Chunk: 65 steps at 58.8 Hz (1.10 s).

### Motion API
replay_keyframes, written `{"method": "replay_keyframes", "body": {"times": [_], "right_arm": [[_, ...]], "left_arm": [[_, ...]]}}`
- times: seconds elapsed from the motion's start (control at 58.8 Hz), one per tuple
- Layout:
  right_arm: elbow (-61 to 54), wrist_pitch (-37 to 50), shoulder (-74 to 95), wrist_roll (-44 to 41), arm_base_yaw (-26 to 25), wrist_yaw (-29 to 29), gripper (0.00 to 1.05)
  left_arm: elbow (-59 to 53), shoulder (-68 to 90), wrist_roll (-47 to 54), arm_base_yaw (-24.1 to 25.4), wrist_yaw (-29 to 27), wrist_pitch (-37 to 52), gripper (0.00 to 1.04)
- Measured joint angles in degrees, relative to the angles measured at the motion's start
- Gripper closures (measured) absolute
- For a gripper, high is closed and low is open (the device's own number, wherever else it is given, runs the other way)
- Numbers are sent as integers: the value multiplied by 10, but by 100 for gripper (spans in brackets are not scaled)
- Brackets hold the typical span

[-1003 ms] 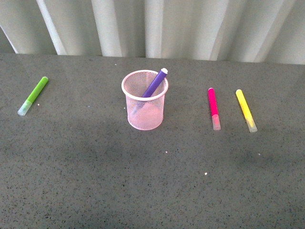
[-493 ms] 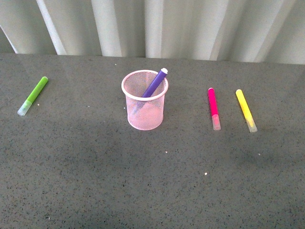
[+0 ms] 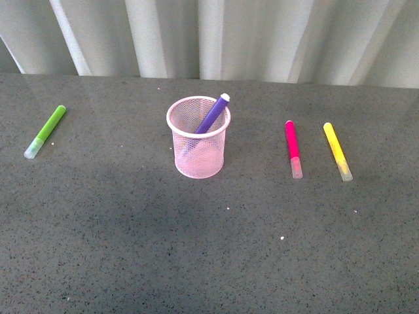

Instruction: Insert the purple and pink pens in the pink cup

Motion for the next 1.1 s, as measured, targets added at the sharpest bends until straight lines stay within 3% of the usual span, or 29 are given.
{"method": "replay_keyframes", "body": {"times": [0.17, 0.476, 0.68, 1.105], "right_arm": [[240, -214, 304, 7, 63, 64, 7], [424, -400, 475, 43, 180, 54, 7], [462, -438, 549, 93, 210, 64, 7], [495, -443, 607, 123, 207, 76, 7]], "left_arm": [[0, 0, 0, 0, 0, 0, 7], [0, 0, 0, 0, 0, 0, 7], [0, 0, 0, 0, 0, 0, 7], [0, 0, 0, 0, 0, 0, 7]]}}
